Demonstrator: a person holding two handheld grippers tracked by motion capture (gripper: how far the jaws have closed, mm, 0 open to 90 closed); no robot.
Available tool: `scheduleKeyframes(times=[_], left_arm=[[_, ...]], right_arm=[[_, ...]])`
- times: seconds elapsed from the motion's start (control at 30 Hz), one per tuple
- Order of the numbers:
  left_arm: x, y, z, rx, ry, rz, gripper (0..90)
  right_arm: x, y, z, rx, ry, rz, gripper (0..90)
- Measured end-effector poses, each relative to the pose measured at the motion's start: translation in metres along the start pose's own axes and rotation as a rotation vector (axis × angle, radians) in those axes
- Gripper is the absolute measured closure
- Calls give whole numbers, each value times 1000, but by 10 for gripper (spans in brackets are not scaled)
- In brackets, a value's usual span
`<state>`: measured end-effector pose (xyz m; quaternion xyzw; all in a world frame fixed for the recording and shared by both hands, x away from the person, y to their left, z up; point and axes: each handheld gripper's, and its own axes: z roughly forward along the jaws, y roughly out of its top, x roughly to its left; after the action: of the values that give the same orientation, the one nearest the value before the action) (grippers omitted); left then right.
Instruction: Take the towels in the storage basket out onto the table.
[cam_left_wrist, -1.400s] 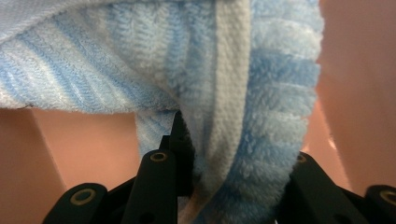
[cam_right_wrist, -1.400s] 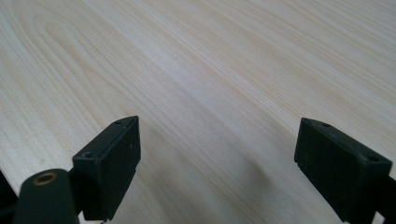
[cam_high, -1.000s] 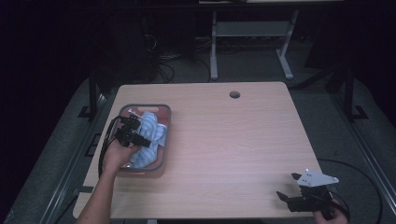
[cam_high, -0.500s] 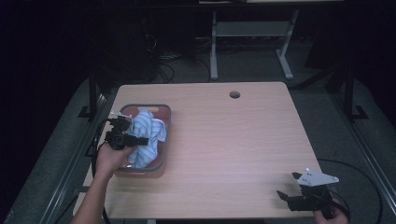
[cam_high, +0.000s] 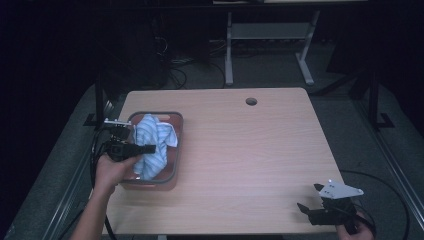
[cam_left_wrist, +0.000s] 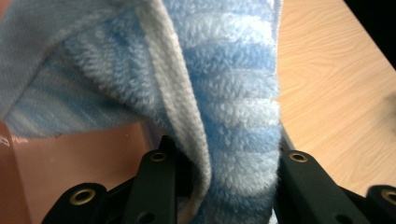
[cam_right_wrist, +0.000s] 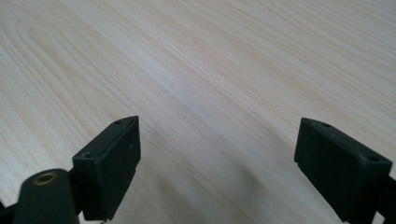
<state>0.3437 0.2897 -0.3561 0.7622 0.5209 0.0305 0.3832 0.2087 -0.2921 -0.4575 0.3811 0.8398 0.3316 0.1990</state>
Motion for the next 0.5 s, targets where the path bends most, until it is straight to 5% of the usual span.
scheduleKeyframes(times=[0.5], left_arm=[[-5,12,-22,-48,-5,5,686]], right_arm=[[-1,0,1,5,2,-10,139]])
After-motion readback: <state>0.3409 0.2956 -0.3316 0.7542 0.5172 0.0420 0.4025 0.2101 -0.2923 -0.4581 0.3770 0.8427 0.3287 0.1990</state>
